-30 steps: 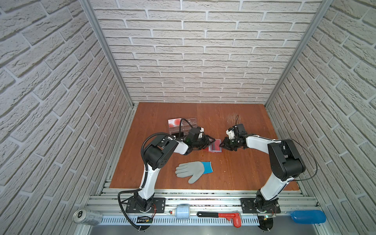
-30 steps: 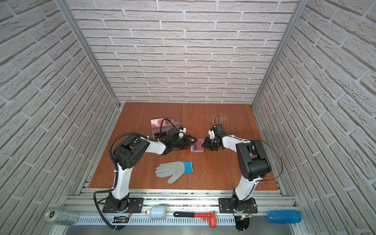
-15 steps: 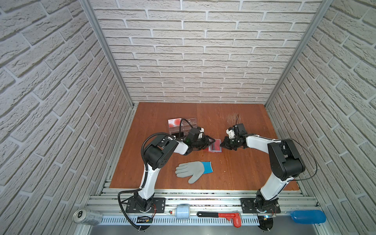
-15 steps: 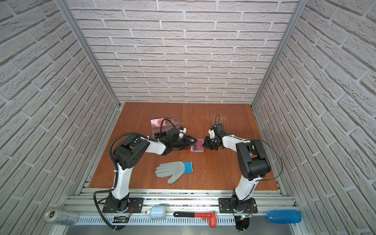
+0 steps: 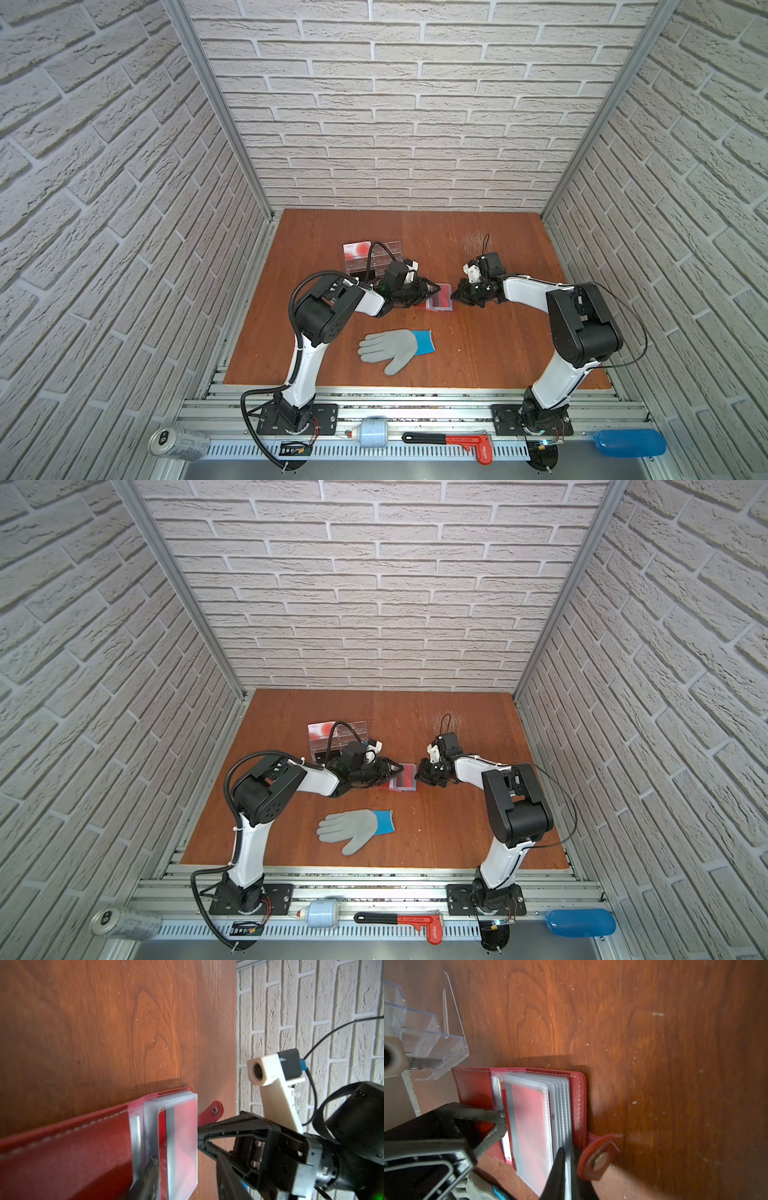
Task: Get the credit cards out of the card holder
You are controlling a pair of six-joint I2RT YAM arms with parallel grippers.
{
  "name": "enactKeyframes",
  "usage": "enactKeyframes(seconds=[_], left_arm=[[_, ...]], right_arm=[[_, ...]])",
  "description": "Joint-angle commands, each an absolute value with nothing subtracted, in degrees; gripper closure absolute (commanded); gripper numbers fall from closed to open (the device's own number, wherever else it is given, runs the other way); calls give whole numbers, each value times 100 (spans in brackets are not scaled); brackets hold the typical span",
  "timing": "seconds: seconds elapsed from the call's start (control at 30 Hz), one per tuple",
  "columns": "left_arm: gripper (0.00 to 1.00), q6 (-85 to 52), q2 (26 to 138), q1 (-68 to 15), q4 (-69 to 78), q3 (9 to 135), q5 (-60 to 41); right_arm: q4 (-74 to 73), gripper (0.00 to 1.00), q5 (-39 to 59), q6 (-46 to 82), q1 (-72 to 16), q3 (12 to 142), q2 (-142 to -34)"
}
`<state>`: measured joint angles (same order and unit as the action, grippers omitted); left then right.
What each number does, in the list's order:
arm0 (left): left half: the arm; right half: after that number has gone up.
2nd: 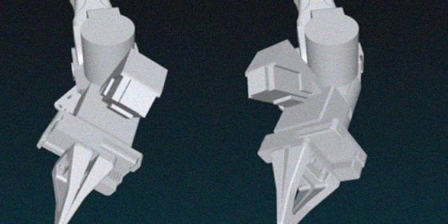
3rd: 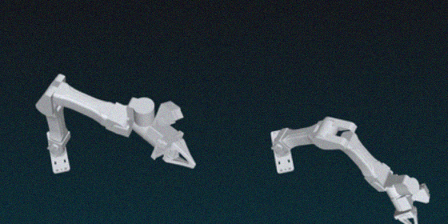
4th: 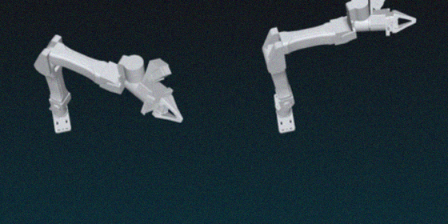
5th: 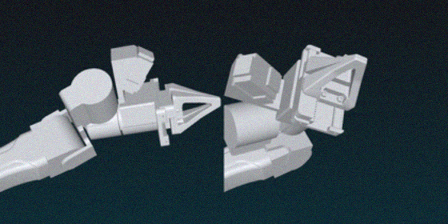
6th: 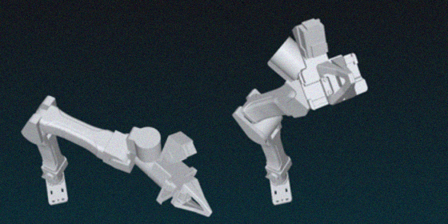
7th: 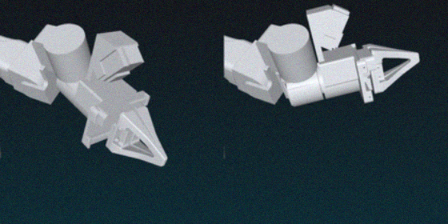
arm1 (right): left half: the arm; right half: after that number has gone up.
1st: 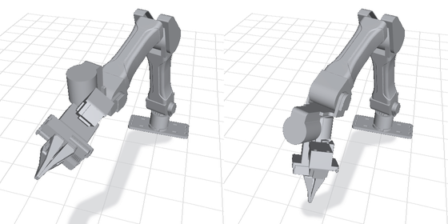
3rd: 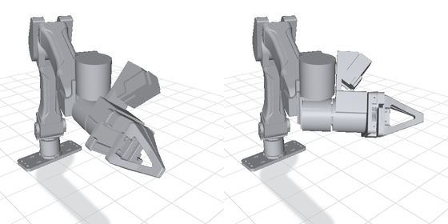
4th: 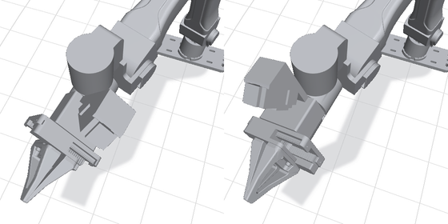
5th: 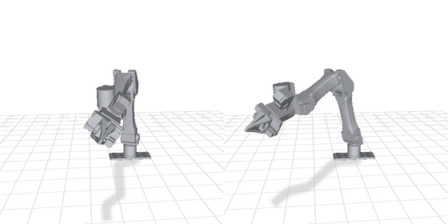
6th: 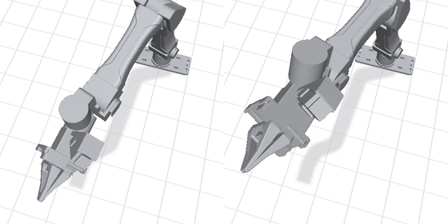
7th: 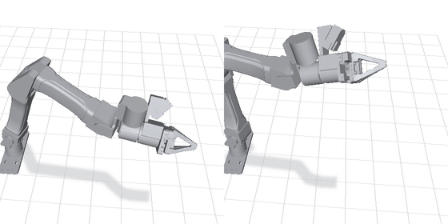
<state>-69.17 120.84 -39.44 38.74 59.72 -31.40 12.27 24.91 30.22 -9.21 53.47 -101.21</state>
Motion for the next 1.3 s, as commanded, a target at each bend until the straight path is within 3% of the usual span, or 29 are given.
enactKeyframes(seconds=[0.0, 1.27], left_arm=[[55, -6770, 12211, -4060, 4301, 6003, -3502], [60, -6618, 12459, -4342, 4667, 6240, -3775]], right_arm=[[1237, 91, 2428, 2997, -931, 5307, -10352], [1296, 94, 2509, 3015, -967, 5651, -10784]])
